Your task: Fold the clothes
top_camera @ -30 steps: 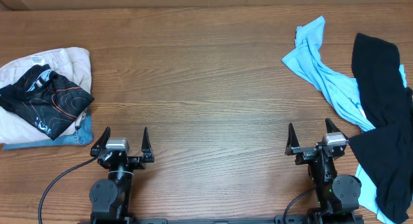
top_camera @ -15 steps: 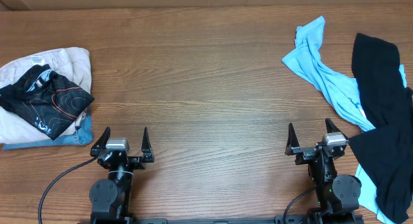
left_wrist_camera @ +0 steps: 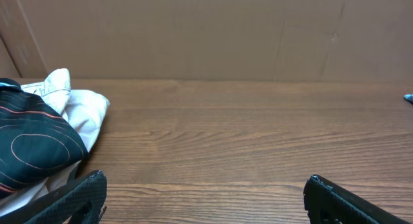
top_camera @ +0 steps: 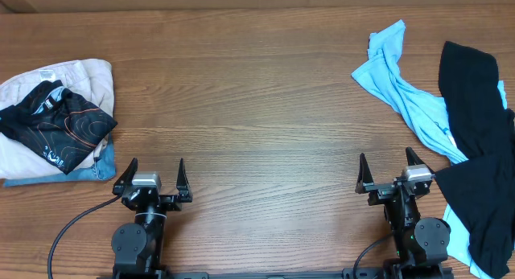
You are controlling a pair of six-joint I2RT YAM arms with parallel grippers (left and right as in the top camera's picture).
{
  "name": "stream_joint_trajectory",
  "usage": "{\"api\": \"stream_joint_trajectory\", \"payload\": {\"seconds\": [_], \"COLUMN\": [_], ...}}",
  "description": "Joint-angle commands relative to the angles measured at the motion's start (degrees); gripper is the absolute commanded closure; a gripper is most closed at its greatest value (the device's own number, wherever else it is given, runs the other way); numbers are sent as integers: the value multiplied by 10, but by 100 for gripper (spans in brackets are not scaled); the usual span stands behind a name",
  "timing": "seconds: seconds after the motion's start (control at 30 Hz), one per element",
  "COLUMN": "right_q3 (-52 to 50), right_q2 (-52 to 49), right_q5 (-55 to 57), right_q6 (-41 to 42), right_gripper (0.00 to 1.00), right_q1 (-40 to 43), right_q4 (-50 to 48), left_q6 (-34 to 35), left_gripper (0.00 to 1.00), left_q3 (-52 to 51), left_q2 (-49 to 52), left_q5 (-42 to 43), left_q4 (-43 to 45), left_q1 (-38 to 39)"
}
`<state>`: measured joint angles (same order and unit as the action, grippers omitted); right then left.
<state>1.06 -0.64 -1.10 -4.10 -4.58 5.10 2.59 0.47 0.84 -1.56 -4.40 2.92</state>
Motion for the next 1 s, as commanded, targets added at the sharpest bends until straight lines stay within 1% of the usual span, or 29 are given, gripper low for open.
{"api": "stream_joint_trajectory", "payload": {"seconds": [0.0,0.27,0.43,0.6,0.8,0.97], "right_q3": [-6,-6,-6,-1,43,94], "right_q2": [5,5,5,5,0,-32], "right_q5": [-1,-7,2,4,49,73], "right_q6": [0,4,63,74,91,91], "right_gripper": [0,0,0,0,0,0], "right_q1": [2,2,2,2,2,2], "right_q4": [-4,-11,-11,0,38,68], "left_q6": [-13,-10,-1,9,9,8], "left_gripper": [0,0,0,0,0,0], "left_q3": [-2,-2,-2,5,61,117], "left_q2": [-6,-6,-6,-6,-2,42], "left_q5": [1,2,9,12,11,9], "left_q4": [2,1,1,-8,-59,-78], "left_q1": [2,2,2,2,2,2]}}
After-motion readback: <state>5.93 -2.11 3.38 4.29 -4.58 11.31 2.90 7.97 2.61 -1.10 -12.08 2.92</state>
